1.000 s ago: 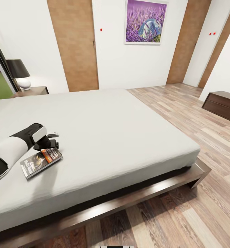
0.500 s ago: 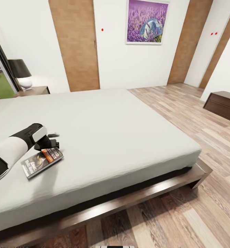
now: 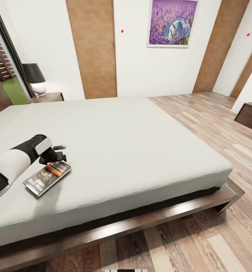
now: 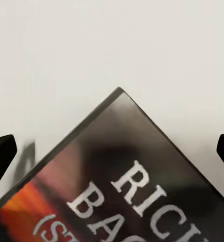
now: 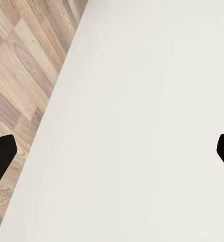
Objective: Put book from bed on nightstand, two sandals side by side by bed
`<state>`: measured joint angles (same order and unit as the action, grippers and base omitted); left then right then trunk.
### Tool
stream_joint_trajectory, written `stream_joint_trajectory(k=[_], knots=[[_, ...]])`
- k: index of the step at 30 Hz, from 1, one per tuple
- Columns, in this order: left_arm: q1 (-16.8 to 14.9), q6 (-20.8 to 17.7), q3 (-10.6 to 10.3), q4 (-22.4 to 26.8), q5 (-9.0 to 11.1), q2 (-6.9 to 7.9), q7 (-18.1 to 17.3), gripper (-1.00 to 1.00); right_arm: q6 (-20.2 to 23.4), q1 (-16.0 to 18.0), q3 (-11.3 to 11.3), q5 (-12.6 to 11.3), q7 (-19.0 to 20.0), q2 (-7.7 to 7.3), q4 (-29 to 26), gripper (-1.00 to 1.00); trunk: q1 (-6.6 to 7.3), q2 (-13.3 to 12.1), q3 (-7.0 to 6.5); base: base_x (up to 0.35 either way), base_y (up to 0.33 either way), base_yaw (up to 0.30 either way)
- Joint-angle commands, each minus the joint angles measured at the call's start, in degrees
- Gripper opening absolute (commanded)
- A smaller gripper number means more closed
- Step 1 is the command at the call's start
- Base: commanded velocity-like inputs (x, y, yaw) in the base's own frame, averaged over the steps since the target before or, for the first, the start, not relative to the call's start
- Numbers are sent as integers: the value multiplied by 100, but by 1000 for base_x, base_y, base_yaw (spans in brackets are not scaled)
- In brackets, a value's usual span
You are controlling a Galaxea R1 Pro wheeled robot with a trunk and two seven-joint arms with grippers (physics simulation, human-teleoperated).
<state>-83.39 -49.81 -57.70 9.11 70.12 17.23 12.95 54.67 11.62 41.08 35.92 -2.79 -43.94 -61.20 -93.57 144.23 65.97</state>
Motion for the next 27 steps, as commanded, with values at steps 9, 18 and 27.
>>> stream_joint_trajectory(k=[9,18,27], knots=[[25,-55,-203,-32,-139,9,69,100,17,2,-4,-33,-29,-1,1,100,-1,0,9,0,0,15],[25,-55,-206,-32,-139,9,67,100,17,4,-4,-33,-30,-1,0,100,-1,0,9,0,0,2],[25,-55,-207,-32,-139,9,67,100,17,3,-4,-33,-29,-1,3,100,-1,0,9,0,0,0]])
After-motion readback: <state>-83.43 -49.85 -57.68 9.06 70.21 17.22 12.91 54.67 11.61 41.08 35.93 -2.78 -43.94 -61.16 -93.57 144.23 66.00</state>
